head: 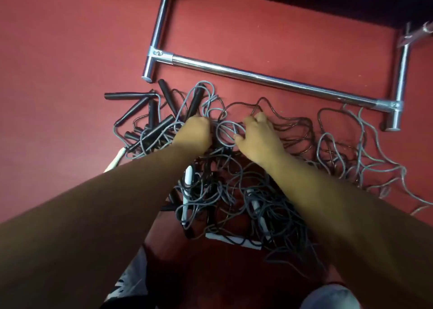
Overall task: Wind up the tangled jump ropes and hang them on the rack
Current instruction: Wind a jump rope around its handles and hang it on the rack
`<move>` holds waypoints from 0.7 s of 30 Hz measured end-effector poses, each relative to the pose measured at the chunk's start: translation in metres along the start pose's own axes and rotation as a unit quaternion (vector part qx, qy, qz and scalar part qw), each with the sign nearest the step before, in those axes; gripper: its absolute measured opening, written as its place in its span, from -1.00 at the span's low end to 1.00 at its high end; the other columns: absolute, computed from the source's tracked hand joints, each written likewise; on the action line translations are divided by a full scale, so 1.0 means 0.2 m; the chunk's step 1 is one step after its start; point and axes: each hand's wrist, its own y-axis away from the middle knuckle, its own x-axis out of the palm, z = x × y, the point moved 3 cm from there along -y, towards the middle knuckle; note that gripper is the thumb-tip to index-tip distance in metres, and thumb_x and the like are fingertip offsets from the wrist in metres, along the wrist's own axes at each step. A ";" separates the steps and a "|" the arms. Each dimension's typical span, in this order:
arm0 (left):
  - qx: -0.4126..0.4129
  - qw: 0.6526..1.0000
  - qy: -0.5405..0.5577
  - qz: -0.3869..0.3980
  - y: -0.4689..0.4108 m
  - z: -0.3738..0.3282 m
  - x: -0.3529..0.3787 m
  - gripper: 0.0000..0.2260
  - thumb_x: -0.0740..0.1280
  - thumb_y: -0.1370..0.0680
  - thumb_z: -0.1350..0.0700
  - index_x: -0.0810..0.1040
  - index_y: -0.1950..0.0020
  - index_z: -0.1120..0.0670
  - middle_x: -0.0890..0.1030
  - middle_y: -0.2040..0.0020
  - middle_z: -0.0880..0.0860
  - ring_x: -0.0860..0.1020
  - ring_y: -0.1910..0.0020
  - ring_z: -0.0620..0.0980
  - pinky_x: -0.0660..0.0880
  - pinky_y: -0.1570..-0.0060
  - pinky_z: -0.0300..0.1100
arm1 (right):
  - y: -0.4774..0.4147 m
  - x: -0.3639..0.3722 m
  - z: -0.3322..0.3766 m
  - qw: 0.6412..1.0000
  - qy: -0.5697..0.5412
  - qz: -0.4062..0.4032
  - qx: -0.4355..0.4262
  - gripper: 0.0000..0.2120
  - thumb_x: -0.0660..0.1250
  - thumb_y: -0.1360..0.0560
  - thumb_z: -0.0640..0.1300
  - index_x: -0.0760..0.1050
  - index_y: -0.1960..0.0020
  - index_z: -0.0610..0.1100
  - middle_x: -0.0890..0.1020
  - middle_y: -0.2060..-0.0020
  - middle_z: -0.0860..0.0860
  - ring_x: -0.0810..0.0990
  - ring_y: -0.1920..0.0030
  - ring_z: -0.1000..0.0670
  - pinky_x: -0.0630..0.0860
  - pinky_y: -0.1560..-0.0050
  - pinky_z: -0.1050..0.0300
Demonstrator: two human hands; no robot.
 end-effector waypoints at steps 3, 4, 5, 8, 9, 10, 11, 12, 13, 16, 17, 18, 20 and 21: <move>0.001 1.000 0.017 -0.012 0.00 0.04 0.00 -0.85 0.33 -0.49 0.35 0.66 0.03 0.18 0.63 -0.01 0.23 0.61 -0.01 0.22 0.47 -0.03 -0.12 | -0.01 0.01 -0.02 0.999 -0.030 -0.026 -0.005 -0.69 0.37 -0.55 0.01 0.55 -0.23 -0.11 0.41 -0.20 -0.16 0.46 -0.22 -0.22 0.45 -0.27 -0.05; 0.002 1.000 0.023 -0.014 0.02 0.04 -0.03 -0.81 0.32 -0.49 0.37 0.67 0.02 0.16 0.64 -0.02 0.21 0.61 -0.02 0.19 0.45 -0.03 -0.18 | 0.01 -0.01 -0.02 0.999 -0.039 -0.029 -0.004 -0.75 0.39 -0.54 -0.02 0.59 -0.17 -0.09 0.42 -0.16 -0.14 0.50 -0.15 -0.21 0.48 -0.23 -0.04; 0.005 0.999 0.031 -0.010 0.03 0.03 -0.05 -0.79 0.32 -0.50 0.37 0.68 -0.01 0.15 0.65 -0.03 0.20 0.62 -0.03 0.16 0.45 -0.05 -0.19 | 0.01 -0.02 -0.02 0.998 -0.050 -0.027 -0.001 -0.80 0.40 -0.53 -0.04 0.61 -0.12 -0.09 0.43 -0.13 -0.13 0.53 -0.09 -0.19 0.50 -0.18 -0.03; 0.016 0.999 0.048 -0.011 0.07 -0.04 -0.19 -0.77 0.31 -0.54 0.34 0.68 -0.09 0.14 0.69 -0.04 0.18 0.64 -0.05 0.14 0.51 -0.14 -0.11 | 0.07 -0.12 -0.01 0.997 -0.073 -0.026 0.008 -0.93 0.36 -0.53 -0.15 0.61 0.03 -0.11 0.48 -0.08 -0.11 0.56 0.00 -0.16 0.53 -0.10 -0.04; 0.018 0.999 0.039 -0.007 0.08 -0.06 -0.24 -0.77 0.30 -0.55 0.34 0.67 -0.11 0.14 0.69 -0.04 0.18 0.64 -0.05 0.14 0.51 -0.12 -0.12 | 0.10 -0.17 -0.01 0.996 -0.082 -0.031 0.010 -0.94 0.35 -0.53 -0.18 0.60 0.08 -0.12 0.52 -0.04 -0.11 0.55 -0.01 -0.14 0.52 -0.12 -0.03; 0.021 1.000 0.019 -0.004 0.09 -0.09 -0.29 -0.76 0.31 -0.55 0.34 0.67 -0.13 0.12 0.68 -0.03 0.16 0.63 -0.03 0.14 0.49 -0.06 -0.16 | 0.13 -0.22 -0.01 0.995 -0.088 -0.035 0.012 -0.92 0.34 -0.53 -0.20 0.59 0.12 -0.14 0.57 0.01 -0.10 0.54 -0.03 -0.11 0.51 -0.14 -0.01; 0.025 1.000 -0.004 0.001 0.12 -0.13 -0.35 -0.73 0.31 -0.53 0.36 0.66 -0.14 0.11 0.67 -0.01 0.14 0.62 -0.02 0.13 0.45 0.00 -0.20 | 0.17 -0.28 0.00 0.995 -0.094 -0.037 0.012 -0.91 0.35 -0.53 -0.22 0.60 0.14 -0.18 0.60 0.08 -0.10 0.54 -0.02 -0.09 0.50 -0.14 0.02; 0.033 0.999 -0.022 0.004 0.14 -0.17 -0.42 -0.71 0.31 -0.51 0.38 0.66 -0.14 0.11 0.66 0.03 0.11 0.62 0.00 0.13 0.43 0.04 -0.22 | 0.21 -0.33 0.01 0.995 -0.097 -0.032 0.013 -0.89 0.35 -0.53 -0.24 0.61 0.14 -0.23 0.63 0.14 -0.11 0.56 0.01 -0.08 0.49 -0.11 0.06; 0.042 0.999 -0.029 0.002 0.18 -0.21 -0.49 -0.69 0.30 -0.49 0.39 0.65 -0.12 0.10 0.64 0.08 0.08 0.63 0.02 0.12 0.43 0.05 -0.23 | 0.26 -0.39 0.02 0.994 -0.100 -0.032 0.015 -0.89 0.36 -0.51 -0.26 0.62 0.15 -0.27 0.66 0.17 -0.15 0.60 0.08 -0.12 0.52 -0.05 0.09; 0.050 0.999 0.001 -0.013 0.31 -0.36 -0.71 -0.74 0.32 -0.47 0.39 0.65 -0.06 0.13 0.66 0.14 0.08 0.64 0.08 0.11 0.48 0.09 -0.20 | 0.41 -0.54 0.06 0.991 -0.120 -0.040 0.029 -0.92 0.37 -0.44 -0.25 0.62 0.15 -0.25 0.69 0.19 -0.18 0.66 0.16 -0.16 0.61 0.10 -0.01; 0.046 0.998 0.025 -0.017 0.36 -0.42 -0.78 -0.77 0.34 -0.47 0.38 0.64 -0.05 0.14 0.68 0.13 0.11 0.64 0.12 0.10 0.46 0.15 -0.21 | 0.46 -0.60 0.08 0.989 -0.138 -0.043 0.030 -0.92 0.40 -0.44 -0.21 0.63 0.11 -0.22 0.70 0.17 -0.15 0.66 0.14 -0.13 0.61 0.08 0.00; 0.041 0.998 0.050 -0.023 0.42 -0.47 -0.84 -0.79 0.37 -0.47 0.36 0.64 -0.02 0.12 0.70 0.13 0.12 0.63 0.18 0.08 0.43 0.22 -0.23 | 0.52 -0.66 0.12 0.985 -0.164 -0.043 0.025 -0.88 0.43 -0.46 -0.17 0.64 0.05 -0.20 0.70 0.12 -0.10 0.66 0.10 -0.10 0.59 0.05 0.05; 0.038 0.993 0.108 -0.038 0.55 -0.56 -0.97 -0.80 0.43 -0.46 0.35 0.58 0.09 0.05 0.71 0.16 0.12 0.61 0.27 0.04 0.45 0.30 -0.24 | 0.65 -0.77 0.20 0.976 -0.212 -0.041 -0.001 -0.71 0.47 -0.47 -0.09 0.61 -0.14 -0.19 0.67 -0.04 -0.05 0.62 -0.03 -0.02 0.49 -0.05 0.17; 0.043 0.989 0.133 -0.046 0.61 -0.61 -1.03 -0.77 0.44 -0.45 0.36 0.55 0.13 0.02 0.71 0.19 0.11 0.61 0.29 0.02 0.48 0.30 -0.22 | 0.71 -0.83 0.25 0.971 -0.234 -0.043 -0.016 -0.63 0.49 -0.46 -0.06 0.59 -0.21 -0.18 0.64 -0.09 -0.04 0.59 -0.09 0.00 0.45 -0.09 0.21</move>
